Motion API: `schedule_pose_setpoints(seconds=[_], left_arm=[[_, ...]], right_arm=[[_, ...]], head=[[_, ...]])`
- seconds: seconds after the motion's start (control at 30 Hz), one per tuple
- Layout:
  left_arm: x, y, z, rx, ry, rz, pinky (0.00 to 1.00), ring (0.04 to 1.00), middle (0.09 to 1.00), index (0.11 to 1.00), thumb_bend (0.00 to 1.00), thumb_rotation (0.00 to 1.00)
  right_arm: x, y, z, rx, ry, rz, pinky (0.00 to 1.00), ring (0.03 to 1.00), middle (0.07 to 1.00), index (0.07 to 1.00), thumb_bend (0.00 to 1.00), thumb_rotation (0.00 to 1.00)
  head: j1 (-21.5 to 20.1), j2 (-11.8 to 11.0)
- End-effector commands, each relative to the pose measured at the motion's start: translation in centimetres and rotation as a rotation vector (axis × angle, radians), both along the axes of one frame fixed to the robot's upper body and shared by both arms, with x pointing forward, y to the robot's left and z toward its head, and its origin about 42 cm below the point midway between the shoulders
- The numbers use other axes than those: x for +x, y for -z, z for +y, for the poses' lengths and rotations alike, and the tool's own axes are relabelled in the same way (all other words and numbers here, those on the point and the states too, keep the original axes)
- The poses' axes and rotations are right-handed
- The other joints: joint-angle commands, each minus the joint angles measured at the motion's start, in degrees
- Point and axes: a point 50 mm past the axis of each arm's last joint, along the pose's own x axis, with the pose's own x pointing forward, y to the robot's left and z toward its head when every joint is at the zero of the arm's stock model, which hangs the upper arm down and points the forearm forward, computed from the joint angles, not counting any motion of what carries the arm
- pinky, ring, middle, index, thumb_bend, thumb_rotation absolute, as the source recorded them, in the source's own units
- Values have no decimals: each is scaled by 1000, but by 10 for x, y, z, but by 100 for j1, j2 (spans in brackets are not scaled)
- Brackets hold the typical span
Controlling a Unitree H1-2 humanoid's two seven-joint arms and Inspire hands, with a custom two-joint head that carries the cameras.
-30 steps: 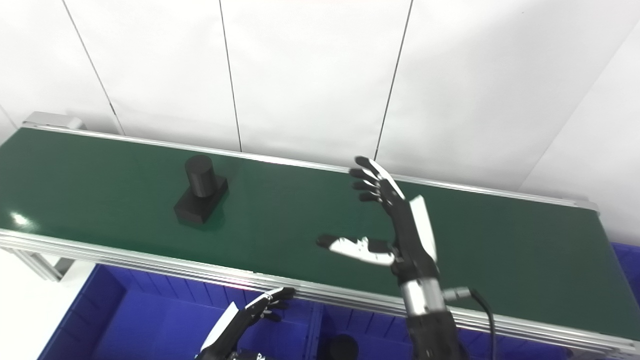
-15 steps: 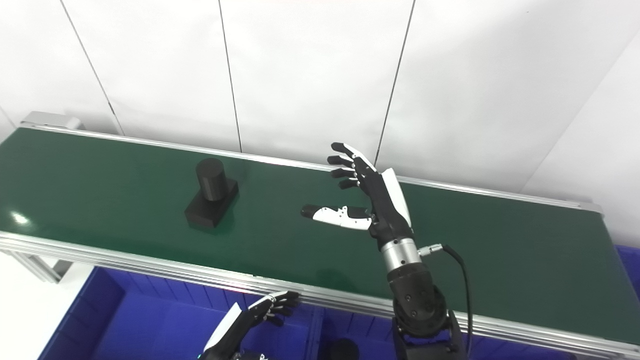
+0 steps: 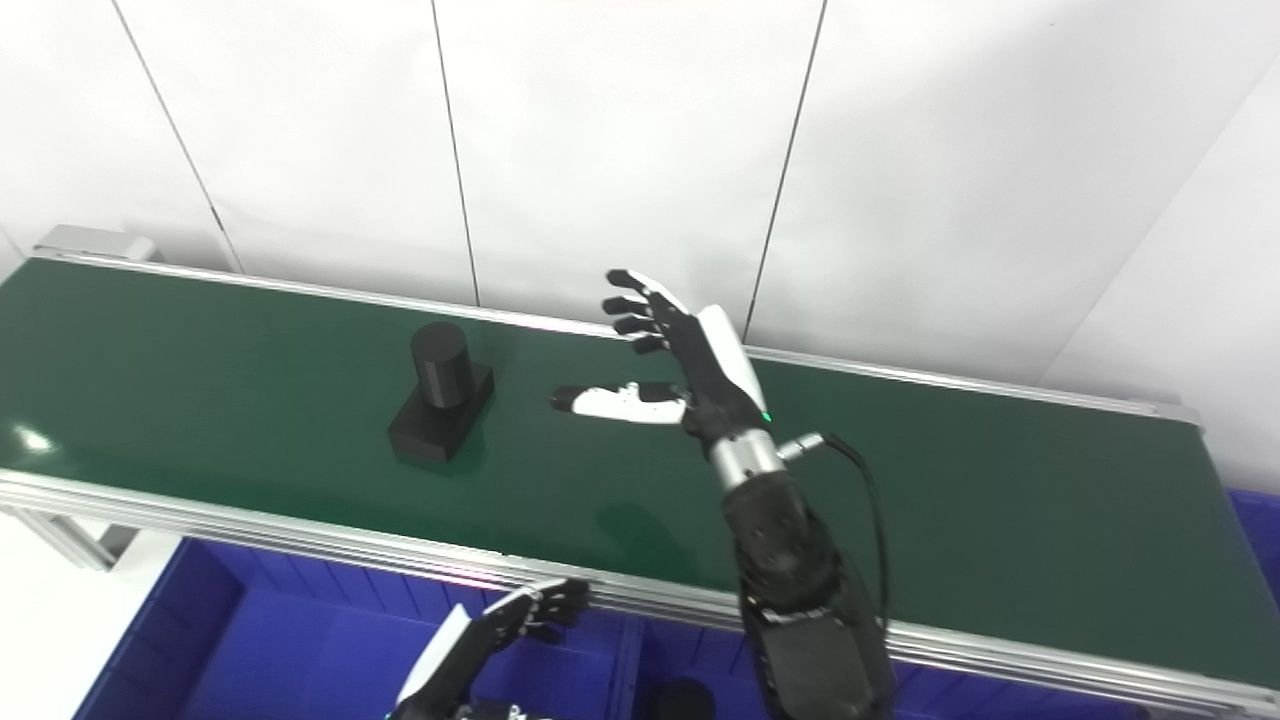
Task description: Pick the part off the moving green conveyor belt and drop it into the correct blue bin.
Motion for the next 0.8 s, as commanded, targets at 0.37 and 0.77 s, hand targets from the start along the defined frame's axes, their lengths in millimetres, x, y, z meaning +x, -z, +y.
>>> schedule_pose_setpoints(seconds=[0.37,0.77], left_arm=[[-16,-9,0,-154,-8,25,616,675,721,781,894,221],[-16,-8,-8,-142,-10,22,624,684,725,766,879,226]], right_arm=[[25,-26,42,-68,-33,-34,608,745,821,879,864,345],[46,-10,70,-161,-59,12,630,752,832,886,882,375]], head=[[-59,54],[-135,62]])
